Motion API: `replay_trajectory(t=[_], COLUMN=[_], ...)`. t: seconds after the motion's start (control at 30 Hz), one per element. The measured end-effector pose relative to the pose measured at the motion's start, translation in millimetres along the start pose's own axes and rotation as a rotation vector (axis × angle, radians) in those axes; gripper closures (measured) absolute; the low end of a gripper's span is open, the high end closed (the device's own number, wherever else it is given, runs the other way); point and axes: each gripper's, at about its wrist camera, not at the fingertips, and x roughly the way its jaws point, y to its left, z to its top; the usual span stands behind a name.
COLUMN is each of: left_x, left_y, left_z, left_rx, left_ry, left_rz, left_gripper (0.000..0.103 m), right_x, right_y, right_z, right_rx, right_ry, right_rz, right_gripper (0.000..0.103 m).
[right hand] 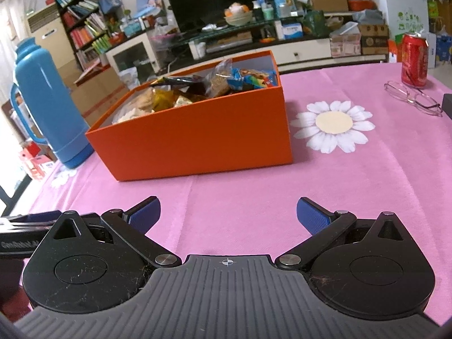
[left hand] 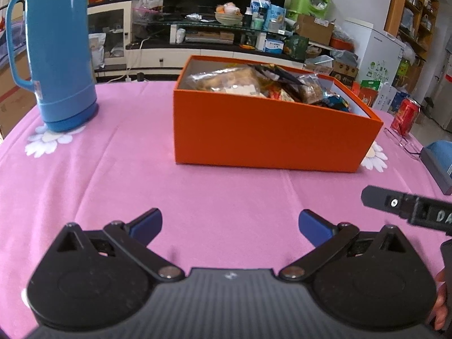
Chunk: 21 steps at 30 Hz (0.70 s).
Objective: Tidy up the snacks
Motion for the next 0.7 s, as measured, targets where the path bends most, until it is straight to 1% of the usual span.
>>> replay_trajectory(t=[0.13, 0.27, 0.33, 0.43, 0.5, 0.57, 0.7], left_x=[1.3, 6.8, 9.4, 10.4, 10.7, 11.5, 11.1], left_y=[-3.1, -5.2, -5.1, -4.4, -4.4, -4.3, -2.5], left_z=[-1.5, -2.6, -2.5, -2.4, -2.4, -2.8, -2.5], left_rx=[0.004, 0.007, 0.004, -0.003, -0.003, -0.003, -0.013], left_ry=[-0.014, 0.003, 0.017, 0.022, 0.018, 0.018, 0.021], left_rz=[0.029, 0.048, 0.045, 0.039, 0.049, 0.055, 0.043], left_gripper=[0.001, 0.001, 0.002, 0.003, 0.005, 0.005, 0.005], right_x=[-2.9, -5.9, -6.8, -8.0, -8.1, -8.0, -6.4], right_y=[-3.7, -3.8, -3.7, -4.8, -6.9, -8.6, -10.3], right_z=[1.8, 3.7, 4.5, 5.0, 5.4, 5.5, 5.1], right_rx=[0.027, 0.033, 0.030, 0.029, 0.030, 0.034, 0.041], right_ry=[0.000, 0.005, 0.011, 0.016, 0.021, 0.024, 0.032], right_rz=[0.048, 0.090, 0.109, 0.122, 0.126, 0.124, 0.118], right_gripper=[0.010, 0.010, 0.010, 0.010, 0.010, 0.010, 0.010])
